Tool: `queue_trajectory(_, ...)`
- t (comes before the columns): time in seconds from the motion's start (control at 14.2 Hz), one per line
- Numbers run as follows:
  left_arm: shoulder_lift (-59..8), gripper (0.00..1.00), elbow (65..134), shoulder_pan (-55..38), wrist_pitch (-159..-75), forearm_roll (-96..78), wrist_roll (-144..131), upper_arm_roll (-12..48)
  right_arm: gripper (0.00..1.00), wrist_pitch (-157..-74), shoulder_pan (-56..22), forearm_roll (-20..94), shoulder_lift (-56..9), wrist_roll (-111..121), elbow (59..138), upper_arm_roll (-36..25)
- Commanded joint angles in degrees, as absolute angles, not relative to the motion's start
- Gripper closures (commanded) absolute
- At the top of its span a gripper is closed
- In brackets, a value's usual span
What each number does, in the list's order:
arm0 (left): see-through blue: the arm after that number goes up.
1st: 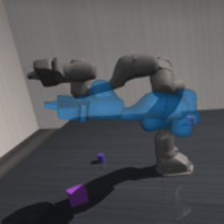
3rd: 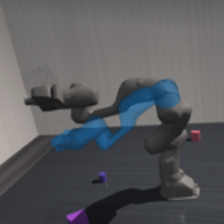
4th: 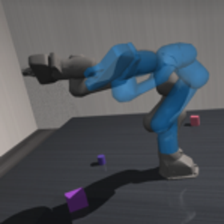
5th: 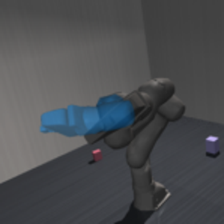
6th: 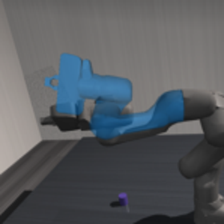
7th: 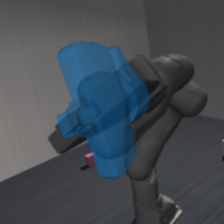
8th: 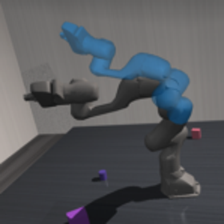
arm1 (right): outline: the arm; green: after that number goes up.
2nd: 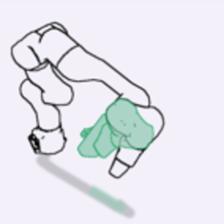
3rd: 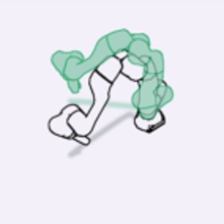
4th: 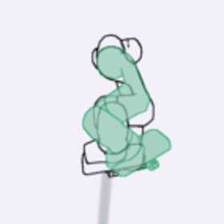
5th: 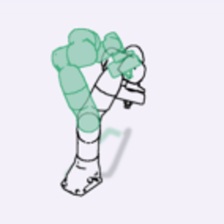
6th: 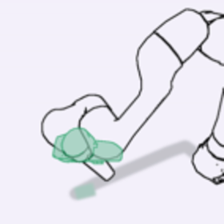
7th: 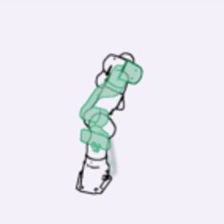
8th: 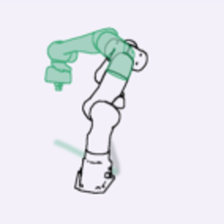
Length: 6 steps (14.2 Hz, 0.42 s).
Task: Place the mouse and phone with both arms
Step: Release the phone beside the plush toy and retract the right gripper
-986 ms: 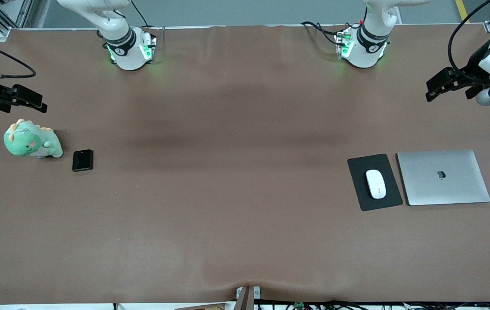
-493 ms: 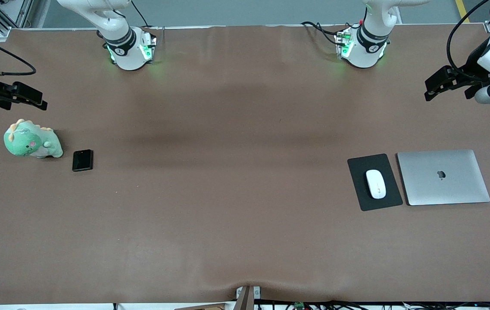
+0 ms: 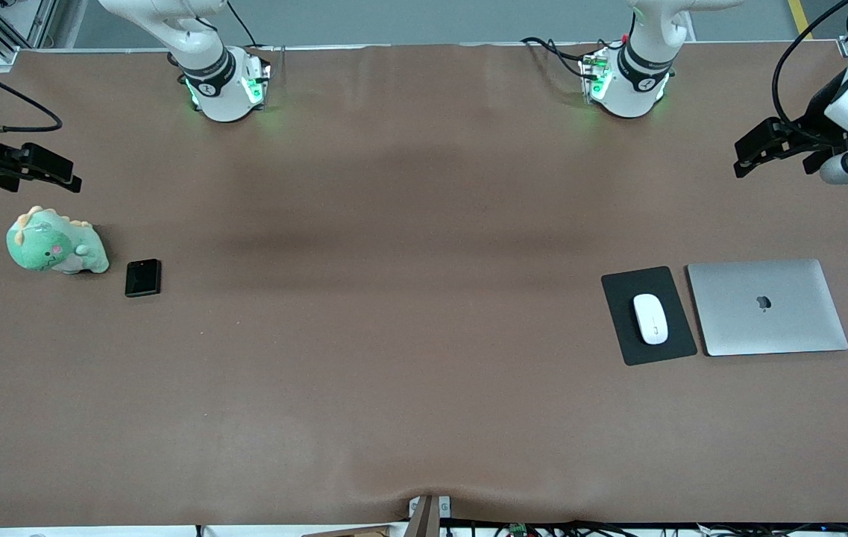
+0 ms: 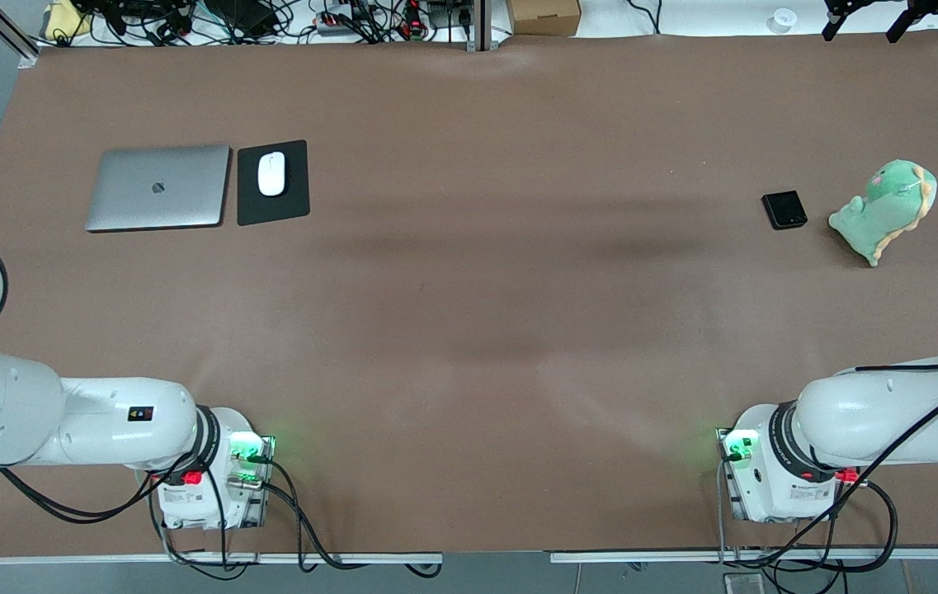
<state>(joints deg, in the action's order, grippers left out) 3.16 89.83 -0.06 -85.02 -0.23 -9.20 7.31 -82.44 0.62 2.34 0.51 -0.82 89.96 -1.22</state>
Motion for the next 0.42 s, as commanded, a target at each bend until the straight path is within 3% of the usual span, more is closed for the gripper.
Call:
queue_trajectory(0.0,2.29,0.0,88.15,0.44,-84.38,-0.35,-8.44,7.65,0.0,-83.23,1.23,3.08,1.58,-1.49,91.32,-1.05)
queue_trajectory(0.35,2.2,0.0,88.24,0.44,-84.2,0.61,-8.53,7.56,0.0,-84.02,1.06,3.08,1.49,-1.49,91.41,-0.97)
